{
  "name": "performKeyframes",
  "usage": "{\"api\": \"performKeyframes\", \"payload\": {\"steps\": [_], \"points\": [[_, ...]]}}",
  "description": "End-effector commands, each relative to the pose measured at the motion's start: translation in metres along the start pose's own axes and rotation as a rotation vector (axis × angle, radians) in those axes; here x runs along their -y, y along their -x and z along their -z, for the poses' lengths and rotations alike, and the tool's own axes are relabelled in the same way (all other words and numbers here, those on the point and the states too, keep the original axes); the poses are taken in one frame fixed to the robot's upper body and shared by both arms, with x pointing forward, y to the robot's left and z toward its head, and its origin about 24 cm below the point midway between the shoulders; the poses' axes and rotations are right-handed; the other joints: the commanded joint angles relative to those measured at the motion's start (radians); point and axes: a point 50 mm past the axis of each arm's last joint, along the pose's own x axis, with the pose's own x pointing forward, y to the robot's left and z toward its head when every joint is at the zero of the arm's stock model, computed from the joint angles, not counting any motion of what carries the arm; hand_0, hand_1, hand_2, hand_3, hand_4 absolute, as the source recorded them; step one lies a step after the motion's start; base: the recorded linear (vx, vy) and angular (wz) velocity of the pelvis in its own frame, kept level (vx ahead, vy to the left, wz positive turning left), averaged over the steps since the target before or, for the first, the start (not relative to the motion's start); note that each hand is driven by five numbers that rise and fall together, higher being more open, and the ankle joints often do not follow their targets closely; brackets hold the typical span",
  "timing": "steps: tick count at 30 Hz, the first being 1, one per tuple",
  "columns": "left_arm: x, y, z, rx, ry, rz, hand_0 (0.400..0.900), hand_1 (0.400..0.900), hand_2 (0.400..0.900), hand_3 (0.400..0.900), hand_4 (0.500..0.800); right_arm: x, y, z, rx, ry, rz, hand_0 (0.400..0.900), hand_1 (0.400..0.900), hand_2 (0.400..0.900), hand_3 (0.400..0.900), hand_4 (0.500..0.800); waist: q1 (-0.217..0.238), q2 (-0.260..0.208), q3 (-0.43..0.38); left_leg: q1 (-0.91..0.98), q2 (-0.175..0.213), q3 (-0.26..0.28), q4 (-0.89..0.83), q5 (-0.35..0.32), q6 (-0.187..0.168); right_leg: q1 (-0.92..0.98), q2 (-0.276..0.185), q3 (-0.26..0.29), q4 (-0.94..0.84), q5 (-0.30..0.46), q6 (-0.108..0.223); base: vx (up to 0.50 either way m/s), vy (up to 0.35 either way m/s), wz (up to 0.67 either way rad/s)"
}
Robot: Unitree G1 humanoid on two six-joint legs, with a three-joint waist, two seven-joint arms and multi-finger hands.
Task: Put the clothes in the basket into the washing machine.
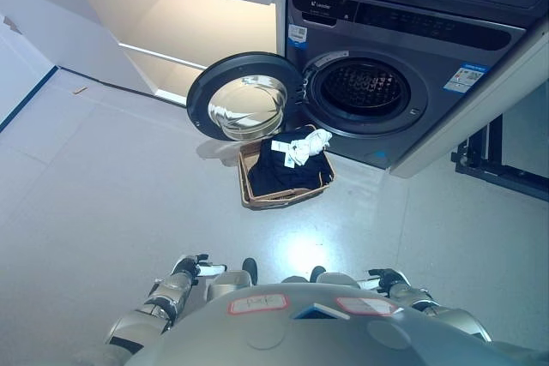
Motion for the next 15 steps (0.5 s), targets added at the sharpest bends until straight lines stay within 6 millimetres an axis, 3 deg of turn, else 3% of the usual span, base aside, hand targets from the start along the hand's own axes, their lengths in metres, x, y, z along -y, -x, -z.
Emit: {"api": "performKeyframes", "payload": {"steps": [1, 15], "points": [[-0.0193, -0.0023, -0.0148, 0.014, -0.026, -0.060, 0.900, 0.900, 0.900, 0.900, 0.800, 0.0113, -0.0010, -0.0063, -0.007, 0.038, 0.035, 0.900, 0.900, 0.900, 0.900, 0.800, 0.008, -0.046, 0.000, -0.003, -0.017, -0.002, 0.000, -0.077, -0.006, 0.003, -0.011, 0.039, 0.006, -0.025, 0.038, 0.00, 0.000, 0.00], [-0.0211, -0.0020, -0.0085, -0.011, -0.014, -0.071, 0.900, 0.900, 0.900, 0.900, 0.800, 0.0111, -0.0011, -0.0074, -0.005, 0.042, 0.039, 0.900, 0.900, 0.900, 0.900, 0.800, 0.009, -0.047, 0.010, -0.009, -0.019, -0.004, 0.000, -0.076, -0.003, -0.003, -0.011, 0.039, 0.006, -0.023, 0.038, 0.00, 0.000, 0.00]]}}
